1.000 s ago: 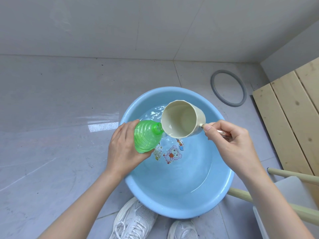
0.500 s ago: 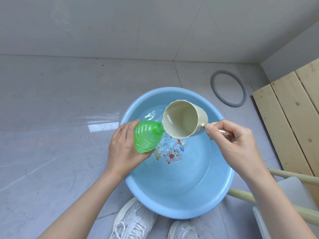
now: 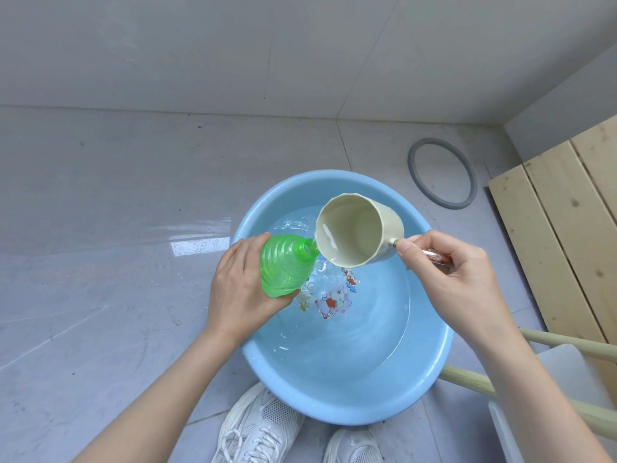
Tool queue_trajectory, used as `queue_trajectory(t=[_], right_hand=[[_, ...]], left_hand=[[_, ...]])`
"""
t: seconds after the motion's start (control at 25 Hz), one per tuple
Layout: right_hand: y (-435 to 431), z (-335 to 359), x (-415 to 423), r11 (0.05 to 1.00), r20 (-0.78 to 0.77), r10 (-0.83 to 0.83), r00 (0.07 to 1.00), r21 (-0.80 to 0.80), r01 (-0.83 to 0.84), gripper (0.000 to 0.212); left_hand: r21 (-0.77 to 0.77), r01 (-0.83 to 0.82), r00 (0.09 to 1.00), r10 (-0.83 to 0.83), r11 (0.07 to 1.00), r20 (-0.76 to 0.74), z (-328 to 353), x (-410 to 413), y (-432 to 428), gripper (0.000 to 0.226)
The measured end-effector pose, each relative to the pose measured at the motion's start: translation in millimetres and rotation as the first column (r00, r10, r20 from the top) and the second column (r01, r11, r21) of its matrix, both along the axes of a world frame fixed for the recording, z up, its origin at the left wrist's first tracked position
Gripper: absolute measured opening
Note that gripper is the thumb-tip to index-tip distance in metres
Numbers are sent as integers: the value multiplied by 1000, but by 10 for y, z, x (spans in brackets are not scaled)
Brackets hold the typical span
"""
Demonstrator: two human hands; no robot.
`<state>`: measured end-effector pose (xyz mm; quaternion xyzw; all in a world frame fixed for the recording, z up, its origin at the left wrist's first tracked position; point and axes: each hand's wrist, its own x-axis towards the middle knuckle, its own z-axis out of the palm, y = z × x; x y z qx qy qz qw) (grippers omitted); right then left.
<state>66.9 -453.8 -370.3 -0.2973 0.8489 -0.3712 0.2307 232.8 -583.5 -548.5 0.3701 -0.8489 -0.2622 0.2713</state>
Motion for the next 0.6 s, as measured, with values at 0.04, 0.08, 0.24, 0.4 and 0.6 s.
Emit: queue_trajectory(t=[0.04, 0.08, 0.24, 0.4, 0.6], right_hand=[[-1, 1, -1, 1000, -4, 0, 1000, 2, 0, 30], [-3, 0, -2, 1000, -8, 1, 1000, 3, -1, 30], [-4, -7, -9, 1000, -20, 5, 1000, -6, -6, 30], [-16, -4, -12, 1000, -48, -1, 999, -2, 1, 30], [-13, -2, -6, 1000, -55, -2, 998, -2, 2, 29]], left_hand=[[-2, 0, 1000, 0, 1000, -3, 1, -1, 0, 83], [-5, 0, 1000, 0, 1000, -8, 3, -1, 1, 83], [-10, 6, 1000, -6, 1000, -20, 14, -1, 2, 82], [-4, 1, 1000, -1, 1000, -18, 16, -5, -1, 81], [1, 5, 1000, -5, 1000, -25, 19, -8, 4, 81]])
